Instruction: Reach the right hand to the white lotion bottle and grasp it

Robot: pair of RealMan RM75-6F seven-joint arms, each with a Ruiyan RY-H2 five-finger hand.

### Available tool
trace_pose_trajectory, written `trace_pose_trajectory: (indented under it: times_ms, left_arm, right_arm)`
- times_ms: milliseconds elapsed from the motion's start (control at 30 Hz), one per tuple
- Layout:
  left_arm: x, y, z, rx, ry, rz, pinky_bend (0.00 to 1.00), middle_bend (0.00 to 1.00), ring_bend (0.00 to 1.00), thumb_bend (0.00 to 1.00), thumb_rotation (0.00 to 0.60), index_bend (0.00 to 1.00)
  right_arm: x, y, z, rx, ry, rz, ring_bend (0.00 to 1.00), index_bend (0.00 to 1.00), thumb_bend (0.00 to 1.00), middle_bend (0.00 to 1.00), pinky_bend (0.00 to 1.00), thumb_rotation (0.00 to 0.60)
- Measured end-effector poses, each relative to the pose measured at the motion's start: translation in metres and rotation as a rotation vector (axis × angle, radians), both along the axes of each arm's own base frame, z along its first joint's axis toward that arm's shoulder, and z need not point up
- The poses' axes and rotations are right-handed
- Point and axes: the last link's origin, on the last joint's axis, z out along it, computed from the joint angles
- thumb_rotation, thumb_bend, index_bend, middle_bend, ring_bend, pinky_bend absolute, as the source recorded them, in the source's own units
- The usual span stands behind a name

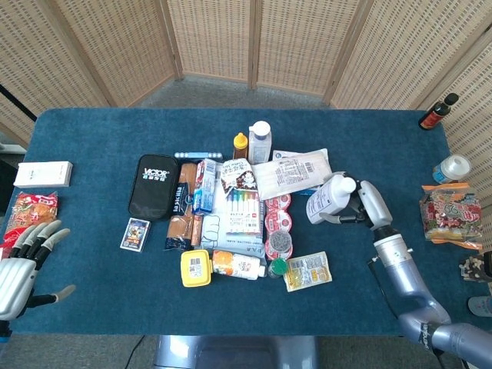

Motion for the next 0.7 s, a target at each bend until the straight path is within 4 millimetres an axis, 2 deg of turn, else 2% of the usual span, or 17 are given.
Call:
trace_pose_trajectory:
  times_ms: [300, 400, 533, 700]
  left_arm:
    - [-0.001, -0.001, -0.003, -0.004, -0.014, -0.011, 0.00, 0.01, 0.00, 0.16, 0.600, 0.13]
    - [-0.002, -0.001, -0.004, -0.008, -0.018, -0.010, 0.00, 0.01, 0.00, 0.16, 0.600, 0.13]
    - [-0.004, 0.000, -0.004, -0.006, -0.019, -0.004, 0.00, 0.01, 0.00, 0.16, 0.600, 0.13]
    - [-0.005, 0.002, -0.004, -0.006, -0.017, -0.007, 0.00, 0.01, 0.00, 0.16, 0.600, 0.13]
  right_arm:
    - [0.052, -0.005, 0.054, -0.086, -0.123, 0.086, 1.00, 0.58, 0.19, 1.00, 0.61, 0.600]
    - [0.067, -0.004, 0.067, -0.097, -0.156, 0.110, 1.00, 0.58, 0.19, 1.00, 0.61, 0.600]
    - [0.079, -0.003, 0.074, -0.103, -0.174, 0.131, 1.00, 0.58, 0.19, 1.00, 0.61, 0.600]
    - [0.083, -0.002, 0.072, -0.103, -0.170, 0.137, 1.00, 0.58, 0.19, 1.00, 0.61, 0.600]
